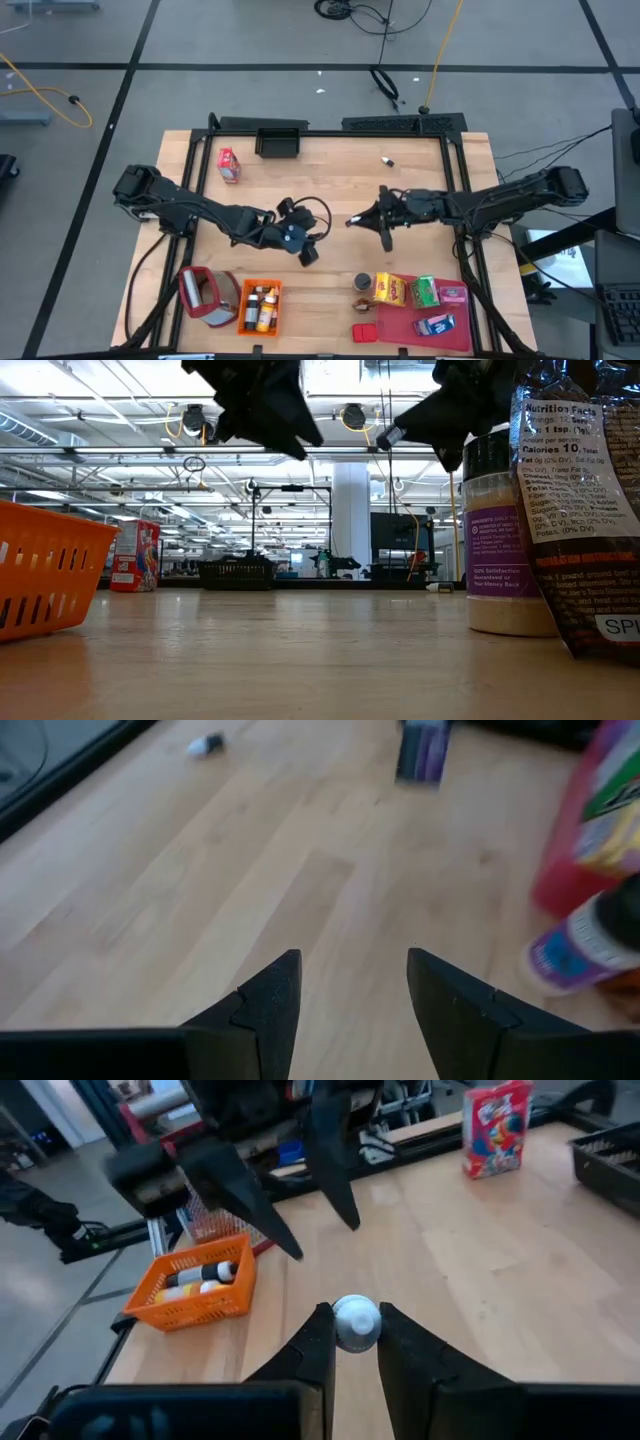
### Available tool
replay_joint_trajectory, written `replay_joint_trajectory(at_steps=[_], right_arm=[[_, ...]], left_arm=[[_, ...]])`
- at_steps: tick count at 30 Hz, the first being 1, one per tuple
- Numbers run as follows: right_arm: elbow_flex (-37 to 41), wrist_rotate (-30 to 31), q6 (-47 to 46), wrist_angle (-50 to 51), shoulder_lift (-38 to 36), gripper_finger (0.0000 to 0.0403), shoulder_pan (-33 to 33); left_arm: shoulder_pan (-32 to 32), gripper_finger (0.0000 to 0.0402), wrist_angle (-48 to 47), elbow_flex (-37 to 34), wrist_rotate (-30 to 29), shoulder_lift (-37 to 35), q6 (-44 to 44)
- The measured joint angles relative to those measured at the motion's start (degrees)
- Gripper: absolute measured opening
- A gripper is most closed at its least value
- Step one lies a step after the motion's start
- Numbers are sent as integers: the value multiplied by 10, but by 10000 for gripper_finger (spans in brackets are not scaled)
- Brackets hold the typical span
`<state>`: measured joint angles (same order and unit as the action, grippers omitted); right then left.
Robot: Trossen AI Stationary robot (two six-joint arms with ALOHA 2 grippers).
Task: Pick & Place Kitchen Items
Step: Put the small purple food coloring bottle into the orange bin
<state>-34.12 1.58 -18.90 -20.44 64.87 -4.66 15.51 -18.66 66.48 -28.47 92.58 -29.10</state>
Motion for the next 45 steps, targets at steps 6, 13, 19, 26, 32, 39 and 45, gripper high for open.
replay_joint_trajectory(at_steps=[6, 13, 19, 26, 32, 39, 45], right_arm=[[-28, 2, 6, -26, 60, 42, -19], [-74, 1, 33, -47, 118, 42, -31], [-115, -1, 48, -51, 157, 42, -32], [-146, -2, 56, -49, 191, 42, -33], [-151, -6, 57, -46, 196, 44, -33], [-151, -6, 59, -47, 196, 45, -33], [-151, -6, 63, -48, 196, 48, -33]], left_arm=[[0, 182, 69, 0, 25, 0, 49], [0, 182, 92, 0, 31, 0, 61], [0, 182, 94, 0, 45, 0, 61], [3, 181, 94, 0, 64, 0, 64], [9, 133, 87, 0, 63, 0, 66], [10, 39, 82, 0, 67, 0, 73], [10, 39, 78, 0, 73, 0, 64]])
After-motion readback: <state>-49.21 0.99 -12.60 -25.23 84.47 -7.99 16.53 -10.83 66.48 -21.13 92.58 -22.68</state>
